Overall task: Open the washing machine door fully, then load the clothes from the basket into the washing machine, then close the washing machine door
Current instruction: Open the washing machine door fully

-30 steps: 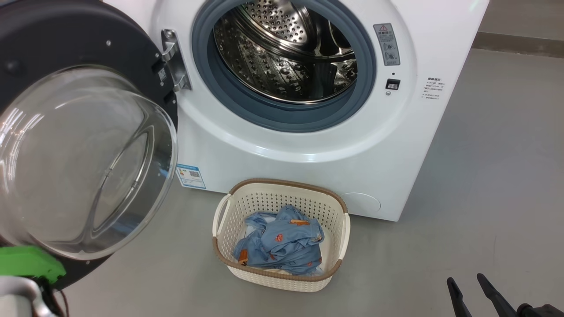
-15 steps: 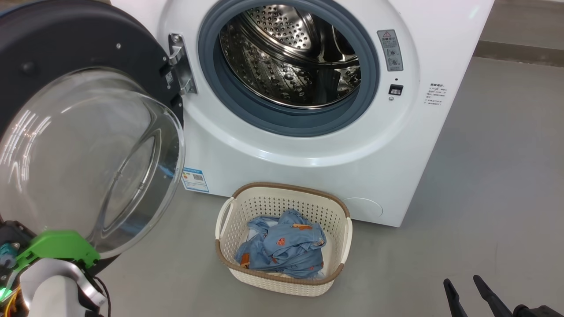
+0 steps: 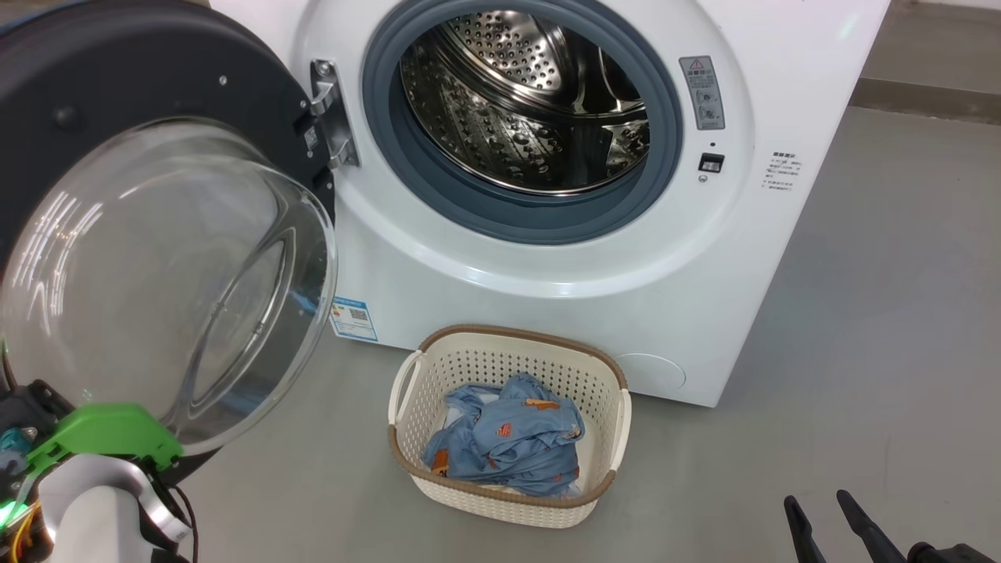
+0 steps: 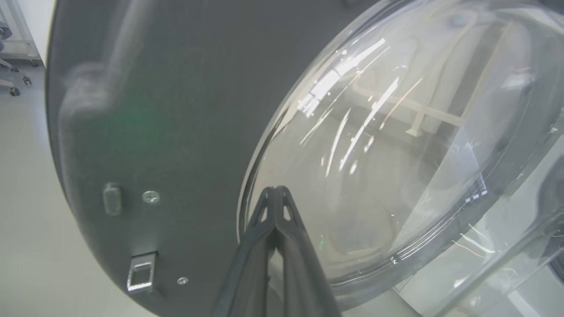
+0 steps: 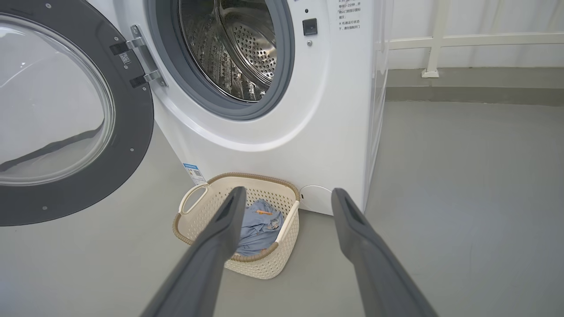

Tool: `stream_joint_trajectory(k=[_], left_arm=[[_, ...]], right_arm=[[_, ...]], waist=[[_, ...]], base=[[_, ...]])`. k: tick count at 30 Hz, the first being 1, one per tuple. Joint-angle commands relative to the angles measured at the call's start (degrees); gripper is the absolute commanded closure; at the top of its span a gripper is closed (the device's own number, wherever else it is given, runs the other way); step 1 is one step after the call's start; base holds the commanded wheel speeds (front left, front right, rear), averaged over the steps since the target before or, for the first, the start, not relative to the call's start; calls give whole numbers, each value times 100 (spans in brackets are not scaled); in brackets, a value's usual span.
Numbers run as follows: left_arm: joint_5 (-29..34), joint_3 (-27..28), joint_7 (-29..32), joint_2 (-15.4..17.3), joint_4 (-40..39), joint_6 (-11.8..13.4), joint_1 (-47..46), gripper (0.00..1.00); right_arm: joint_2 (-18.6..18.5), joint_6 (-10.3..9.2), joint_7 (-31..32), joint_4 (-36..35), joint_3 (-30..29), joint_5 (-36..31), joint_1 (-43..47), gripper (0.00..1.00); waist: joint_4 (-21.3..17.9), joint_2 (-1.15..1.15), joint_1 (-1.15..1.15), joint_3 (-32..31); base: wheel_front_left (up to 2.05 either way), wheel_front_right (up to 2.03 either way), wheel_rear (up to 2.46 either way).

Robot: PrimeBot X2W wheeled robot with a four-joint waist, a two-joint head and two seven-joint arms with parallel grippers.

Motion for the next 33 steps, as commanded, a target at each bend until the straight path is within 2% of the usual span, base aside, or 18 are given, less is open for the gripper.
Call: stream_joint_trajectory(k=[1, 3, 7, 8, 11, 12, 13, 16, 17, 18, 21, 23, 29, 32, 33], left_arm=[[70, 125, -35, 137, -136, -97, -147, 100], [92, 153, -35, 137, -127, -142, -162, 97], [126, 152, -35, 137, -188, -242, -176, 82], [135, 137, -35, 137, -226, -268, -178, 74], [162, 89, -35, 136, -351, -314, -176, 59], [178, 66, -35, 136, -402, -324, -171, 52], [170, 39, -35, 136, -449, -351, -169, 27], [160, 16, -35, 136, -630, -482, -121, 3], [159, 52, -35, 155, -721, -576, -82, 0], [141, 119, -35, 203, -886, -794, -9, 0], [181, 127, -35, 216, -1072, -1056, 15, 0], [209, 109, -35, 215, -1122, -1128, 5, 0], [219, -116, -35, 186, -1227, -1718, -92, 0], [195, -259, -35, 174, -1191, -2044, -137, 0], [113, -281, -35, 185, -1396, -2208, 58, 0]], right_arm=[[-80, 9, -69, -122, 110, 29, -179, 0], [-70, 9, -69, -119, 111, 33, -183, 0], [-54, 9, -69, -114, 104, 35, -181, 0], [-50, 9, -69, -114, 102, 35, -181, 0], [-31, 9, -69, -111, 109, 32, -190, 0], [-24, 9, -69, -111, 112, 33, -195, 0], [-19, 9, -69, -109, 115, 33, -201, 0], [3, 9, -69, -98, 108, 34, -214, 0], [12, 9, -69, -94, 103, 32, -211, 0], [31, 9, -69, -89, 101, 29, -205, 0], [47, 9, -69, -84, 103, 32, -210, 0], [51, 9, -69, -85, 104, 32, -212, 0], [65, 9, -69, -91, 118, 34, -240, 0], [69, 9, -69, -97, 140, 32, -241, 0], [71, 9, -69, -98, 125, 30, -233, 0]], waist=[[18, 0, 0, -5], [34, 0, 0, -10], [68, 0, 0, -28], [78, 0, 0, -31], [101, 0, 0, -43], [106, 0, 0, -46], [110, 0, 0, -49], [132, 0, 0, -65], [140, 0, 0, -74], [148, 0, 0, -91], [146, 0, 0, -106], [142, 0, 0, -109], [85, 0, 0, -123], [17, 0, 0, -136], [7, 0, 0, -171]], base=[[0, 0, 0], [0, 0, 0], [0, 0, 0], [0, 0, 0], [0, 0, 0], [0, 0, 0], [0, 0, 0], [0, 0, 0], [0, 0, 0], [0, 0, 0], [0, 0, 0], [0, 0, 0], [0, 0, 0], [0, 0, 0], [0, 0, 0]])
